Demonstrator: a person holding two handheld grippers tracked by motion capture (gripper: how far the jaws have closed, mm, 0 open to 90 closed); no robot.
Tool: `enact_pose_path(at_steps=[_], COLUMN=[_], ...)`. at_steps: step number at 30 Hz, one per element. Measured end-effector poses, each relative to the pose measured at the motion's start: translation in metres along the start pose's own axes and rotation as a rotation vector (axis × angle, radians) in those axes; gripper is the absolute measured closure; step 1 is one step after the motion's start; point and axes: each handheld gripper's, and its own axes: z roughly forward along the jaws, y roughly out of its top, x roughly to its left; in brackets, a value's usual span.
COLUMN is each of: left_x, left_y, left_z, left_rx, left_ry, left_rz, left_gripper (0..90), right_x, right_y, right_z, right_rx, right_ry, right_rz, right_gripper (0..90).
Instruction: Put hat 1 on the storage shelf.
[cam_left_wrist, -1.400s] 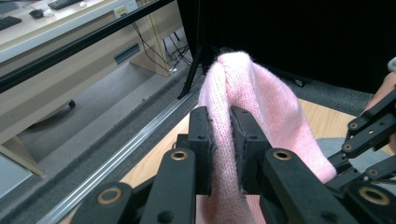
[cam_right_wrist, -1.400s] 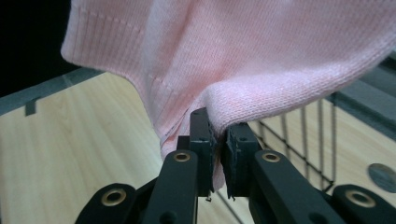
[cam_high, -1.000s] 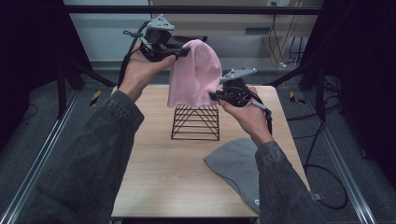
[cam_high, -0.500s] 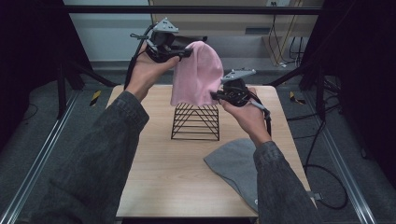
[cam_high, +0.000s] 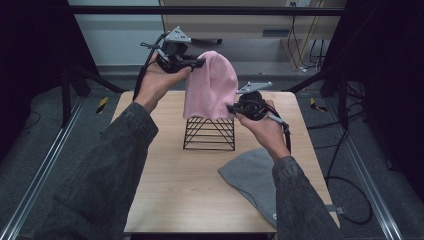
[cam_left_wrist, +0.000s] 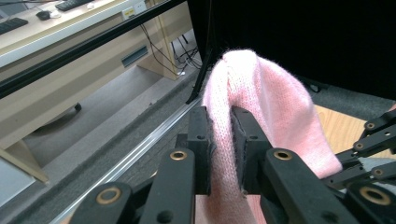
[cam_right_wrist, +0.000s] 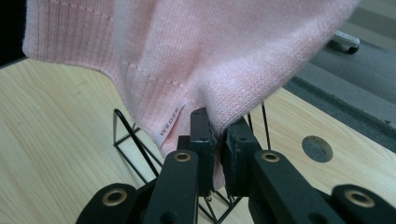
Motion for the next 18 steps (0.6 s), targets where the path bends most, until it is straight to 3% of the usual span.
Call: enact_pose_path(at_steps=[11,18], left_x=[-0.004,-0.008], left_y=[-0.018,-0.029], left_z=[0.004,0.01], left_rx=[-0.001,0.041], left_ry=[-0.014,-0.028], left_rz=[-0.008,-0.02], left_gripper=[80.9,87.3], right_x=[0.0,0.003], right_y=[-0.022,-0.031], right_z=[0.014,0.024], right_rx=[0.051,0.068], right_ry=[-0.022,-0.007], right_rz=[0.005,0.006], right_gripper=[83.9,84.3])
